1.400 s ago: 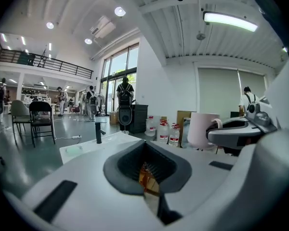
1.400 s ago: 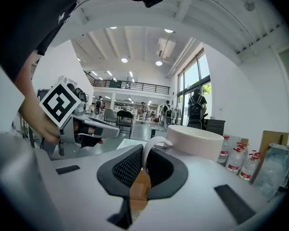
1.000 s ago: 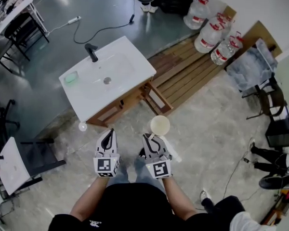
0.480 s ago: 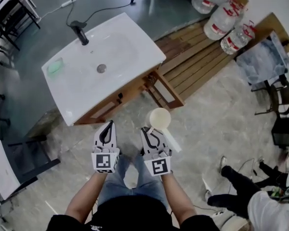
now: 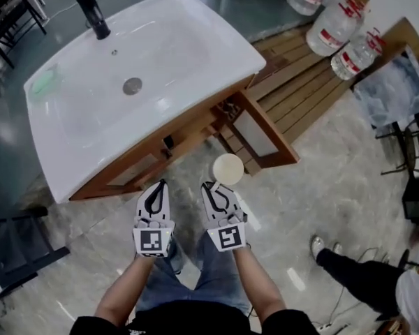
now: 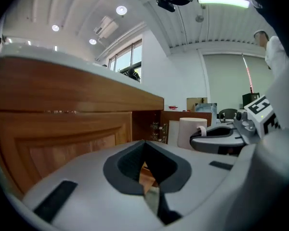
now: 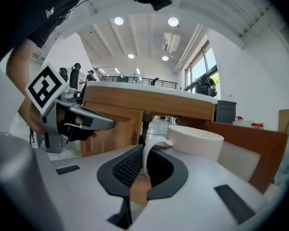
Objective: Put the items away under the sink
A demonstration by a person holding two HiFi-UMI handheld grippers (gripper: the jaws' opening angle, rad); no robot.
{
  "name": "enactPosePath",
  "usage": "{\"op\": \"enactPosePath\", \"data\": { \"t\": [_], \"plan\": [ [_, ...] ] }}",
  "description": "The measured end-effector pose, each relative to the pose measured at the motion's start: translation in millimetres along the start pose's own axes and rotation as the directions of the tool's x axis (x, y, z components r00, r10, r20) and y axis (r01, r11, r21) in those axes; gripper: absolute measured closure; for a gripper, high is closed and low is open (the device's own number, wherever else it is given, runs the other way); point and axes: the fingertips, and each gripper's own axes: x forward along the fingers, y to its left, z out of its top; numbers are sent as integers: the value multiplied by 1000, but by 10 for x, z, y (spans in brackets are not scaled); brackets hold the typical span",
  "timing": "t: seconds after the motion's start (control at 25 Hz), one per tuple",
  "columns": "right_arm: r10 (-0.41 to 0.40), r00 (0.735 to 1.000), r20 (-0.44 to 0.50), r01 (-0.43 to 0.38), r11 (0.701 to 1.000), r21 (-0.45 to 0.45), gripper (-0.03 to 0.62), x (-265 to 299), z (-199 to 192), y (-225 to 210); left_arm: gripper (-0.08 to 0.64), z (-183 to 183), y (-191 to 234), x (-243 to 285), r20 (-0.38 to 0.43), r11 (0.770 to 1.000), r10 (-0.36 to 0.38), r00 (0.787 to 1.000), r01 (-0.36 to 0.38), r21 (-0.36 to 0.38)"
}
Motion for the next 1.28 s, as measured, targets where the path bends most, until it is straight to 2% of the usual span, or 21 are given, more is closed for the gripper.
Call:
{"op": "enactPosePath", "data": {
  "t": [0.2,0.36,0.56,0.72,0.84,1.08,1.28],
  "plan": [
    [31,1000,6,-31,999,10,566,550,-694,-34,555,-588,116,160,17,1000,19,1000,-19,-16],
    [72,997,23,-72,997,3,566,1068,-954,-75,555,-801,199,188,20,999,32,999,-32,-7],
    [113,993,40,-111,993,-47,566,1640,-960,-161,555,-946,292,158,12,998,58,998,-58,-9],
    [136,989,49,-135,991,-24,566,1961,-947,-182,555,-994,355,115,12,997,73,997,-73,6],
    [146,988,52,-146,989,-4,566,2093,-959,-176,555,-1030,379,87,-7,997,78,997,-78,3],
    [177,982,63,-176,984,-27,566,2255,-997,-133,555,-1033,442,95,12,996,93,996,-93,17],
    [161,985,65,-160,987,-17,554,2248,-1025,-172,555,-1052,435,109,-8,996,81,997,-81,26]
  ]
}}
